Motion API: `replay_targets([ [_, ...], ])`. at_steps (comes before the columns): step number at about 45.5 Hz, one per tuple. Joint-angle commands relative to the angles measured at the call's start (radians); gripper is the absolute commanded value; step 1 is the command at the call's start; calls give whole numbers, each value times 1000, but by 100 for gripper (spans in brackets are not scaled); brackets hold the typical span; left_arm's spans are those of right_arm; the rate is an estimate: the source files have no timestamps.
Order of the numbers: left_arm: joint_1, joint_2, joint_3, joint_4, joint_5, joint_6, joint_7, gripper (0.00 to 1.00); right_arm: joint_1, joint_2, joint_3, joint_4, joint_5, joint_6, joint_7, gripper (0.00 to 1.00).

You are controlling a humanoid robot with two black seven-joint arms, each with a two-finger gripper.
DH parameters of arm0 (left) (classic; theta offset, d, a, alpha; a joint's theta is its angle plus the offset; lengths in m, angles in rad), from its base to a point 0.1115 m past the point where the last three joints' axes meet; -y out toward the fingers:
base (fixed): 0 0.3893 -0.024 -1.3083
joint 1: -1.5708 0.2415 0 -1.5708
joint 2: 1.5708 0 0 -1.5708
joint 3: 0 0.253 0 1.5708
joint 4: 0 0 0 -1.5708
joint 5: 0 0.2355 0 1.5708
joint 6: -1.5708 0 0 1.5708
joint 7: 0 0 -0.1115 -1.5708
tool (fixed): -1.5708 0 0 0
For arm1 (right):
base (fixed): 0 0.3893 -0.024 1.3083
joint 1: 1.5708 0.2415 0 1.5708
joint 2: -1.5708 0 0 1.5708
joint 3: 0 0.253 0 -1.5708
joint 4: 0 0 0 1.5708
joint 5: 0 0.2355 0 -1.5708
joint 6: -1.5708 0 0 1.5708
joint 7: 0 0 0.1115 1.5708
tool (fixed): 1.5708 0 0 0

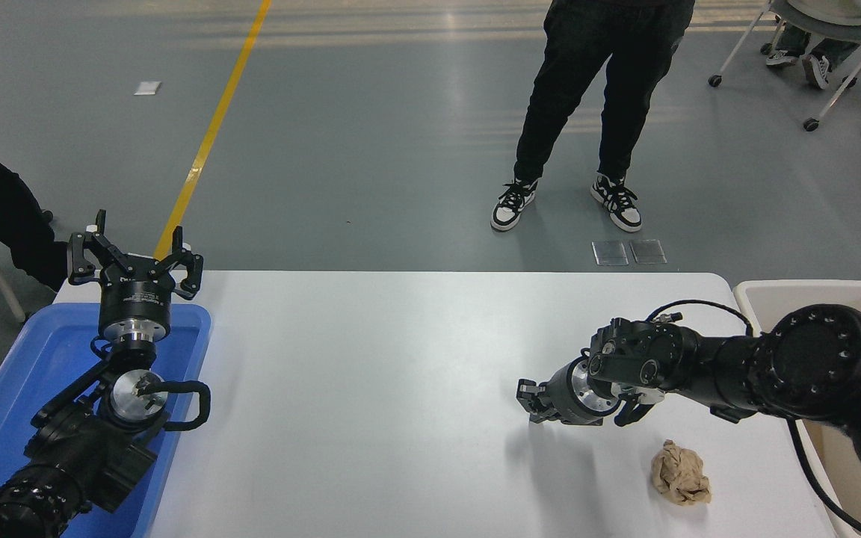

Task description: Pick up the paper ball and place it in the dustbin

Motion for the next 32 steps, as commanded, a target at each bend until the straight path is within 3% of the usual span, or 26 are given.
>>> replay_targets([
  [1, 0, 0, 3, 0, 3, 0, -3, 99, 3, 0, 0, 0, 1, -1, 0, 0],
  [12, 0, 2, 3, 0, -3, 0, -2, 99, 45, 0, 0, 20, 5, 9, 0, 0],
  [24, 0, 2, 3, 0, -3, 0, -2, 99, 291, 0, -22, 208, 21, 84, -1, 0],
  [32, 0, 2, 3, 0, -3, 2, -2, 99, 547, -184, -28, 399, 21, 187, -3, 0],
])
